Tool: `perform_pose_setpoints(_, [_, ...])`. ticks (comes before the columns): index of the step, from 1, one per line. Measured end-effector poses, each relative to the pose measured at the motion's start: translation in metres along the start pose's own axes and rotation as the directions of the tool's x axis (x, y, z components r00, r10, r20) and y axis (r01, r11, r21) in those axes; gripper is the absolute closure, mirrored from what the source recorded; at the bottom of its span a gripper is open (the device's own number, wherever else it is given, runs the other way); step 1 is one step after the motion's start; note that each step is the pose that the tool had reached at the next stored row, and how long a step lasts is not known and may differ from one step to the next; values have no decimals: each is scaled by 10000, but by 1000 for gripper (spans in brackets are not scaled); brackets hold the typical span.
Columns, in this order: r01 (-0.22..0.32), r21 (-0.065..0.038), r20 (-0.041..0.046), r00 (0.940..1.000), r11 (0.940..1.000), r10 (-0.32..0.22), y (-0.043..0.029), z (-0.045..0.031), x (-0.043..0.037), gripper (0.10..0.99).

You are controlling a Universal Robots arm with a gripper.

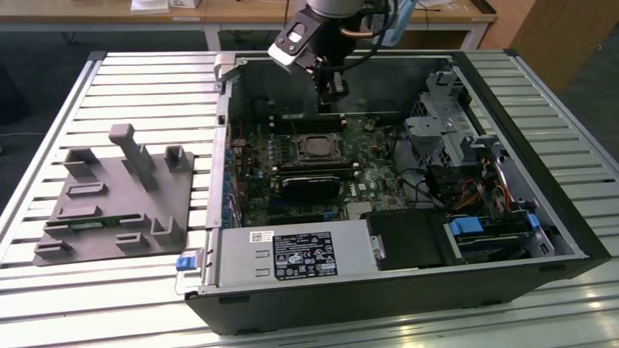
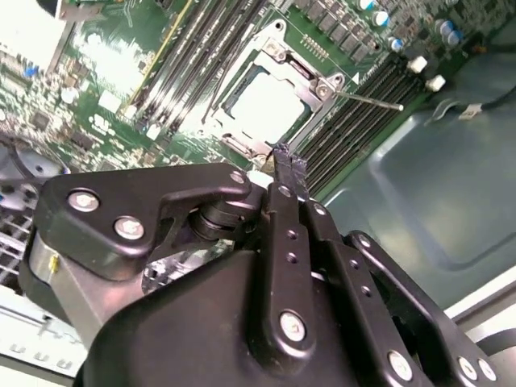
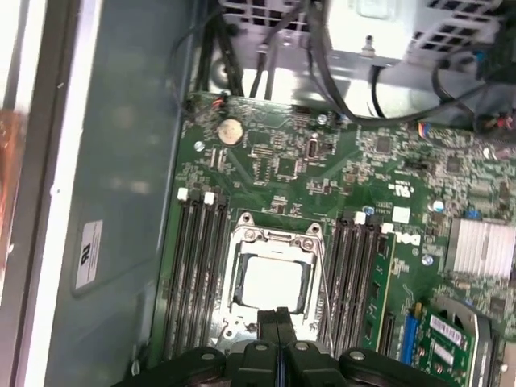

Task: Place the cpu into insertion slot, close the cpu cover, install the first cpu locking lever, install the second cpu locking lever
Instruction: 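Install the first cpu locking lever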

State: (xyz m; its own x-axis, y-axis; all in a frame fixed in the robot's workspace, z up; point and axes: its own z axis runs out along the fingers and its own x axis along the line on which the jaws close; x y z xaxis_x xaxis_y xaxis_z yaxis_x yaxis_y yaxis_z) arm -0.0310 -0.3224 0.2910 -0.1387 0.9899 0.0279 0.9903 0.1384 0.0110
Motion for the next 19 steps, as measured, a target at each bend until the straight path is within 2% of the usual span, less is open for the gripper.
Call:
perform_pose_setpoints(5, [914, 25, -11, 9958, 9958, -914, 0, 2, 0, 980])
perform_pose_setpoints(9, [1643, 44, -22, 9864, 9864, -1643, 0, 6, 0, 980])
perform_pose_setpoints(14, [2476, 65, -36, 9689, 9688, -2476, 0, 9, 0, 980])
perform_pose_setpoints(19, [3348, 87, -53, 9423, 9422, -3348, 0, 16, 0, 980])
